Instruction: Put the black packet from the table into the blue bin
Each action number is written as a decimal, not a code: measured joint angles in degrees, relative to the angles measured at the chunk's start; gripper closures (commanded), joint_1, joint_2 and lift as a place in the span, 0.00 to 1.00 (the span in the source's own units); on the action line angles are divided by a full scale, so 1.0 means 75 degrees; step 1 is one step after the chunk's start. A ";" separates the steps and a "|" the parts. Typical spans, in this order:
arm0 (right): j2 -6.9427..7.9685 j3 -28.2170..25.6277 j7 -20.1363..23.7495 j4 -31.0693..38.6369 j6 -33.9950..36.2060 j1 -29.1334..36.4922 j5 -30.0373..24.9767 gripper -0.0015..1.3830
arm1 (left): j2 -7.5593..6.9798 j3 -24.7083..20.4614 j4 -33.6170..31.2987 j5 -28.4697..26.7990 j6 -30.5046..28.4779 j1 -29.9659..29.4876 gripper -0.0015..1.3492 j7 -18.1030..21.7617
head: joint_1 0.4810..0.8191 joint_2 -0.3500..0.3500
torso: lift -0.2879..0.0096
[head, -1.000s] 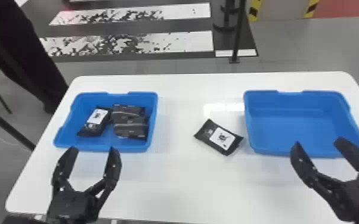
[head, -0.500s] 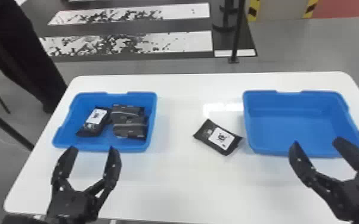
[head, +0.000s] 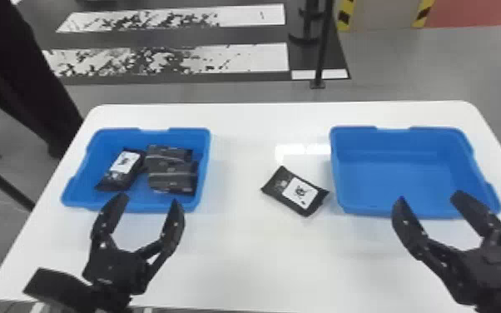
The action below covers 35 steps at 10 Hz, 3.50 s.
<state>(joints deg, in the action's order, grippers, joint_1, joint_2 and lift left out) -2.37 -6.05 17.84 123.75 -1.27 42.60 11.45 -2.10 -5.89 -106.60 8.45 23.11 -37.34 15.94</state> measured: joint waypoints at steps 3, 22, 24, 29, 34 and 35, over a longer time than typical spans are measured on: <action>0.0000 0.0000 0.0000 -0.0010 0.0000 -0.0010 0.0006 0.10 | -0.0012 0.0548 0.0470 -0.0650 -0.1126 0.1238 0.12 0.0482 | 0.63 0.43 | 0.60; 0.0000 0.0031 0.0000 -0.0230 0.0000 -0.0198 0.0124 0.10 | 0.0198 0.3223 0.4929 -0.3480 -0.3967 0.5669 0.90 0.1673 | 0.63 0.10 | 0.60; 0.0000 0.0030 0.0000 -0.0247 0.0000 -0.0188 0.0169 0.10 | 0.0181 0.3197 0.4932 -0.3500 -0.3388 0.5617 0.90 0.1785 | 0.63 0.08 | 0.60; -0.0012 0.0030 0.0000 -0.0183 0.0000 -0.0111 0.0185 0.10 | -0.0233 0.2361 0.3794 -0.2820 -0.2319 0.5426 0.90 0.2514 | 0.63 0.16 | 0.60; -0.0034 0.0030 0.0000 -0.0128 0.0000 -0.0056 0.0209 0.10 | -0.0623 -0.0692 0.1616 -0.3762 -0.2304 0.3692 0.90 0.3027 | 0.63 0.49 | 0.60; -0.0035 0.0030 0.0000 -0.0123 0.0000 -0.0054 0.0209 0.10 | -0.0515 -0.1437 0.1591 -0.4125 -0.2197 0.3543 0.88 0.3028 | 0.63 0.60 | 0.60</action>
<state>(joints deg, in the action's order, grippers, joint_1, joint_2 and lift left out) -2.64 -5.83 17.84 122.82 -1.27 42.20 13.03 -5.97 -16.67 -94.67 -22.48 6.63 -10.77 38.65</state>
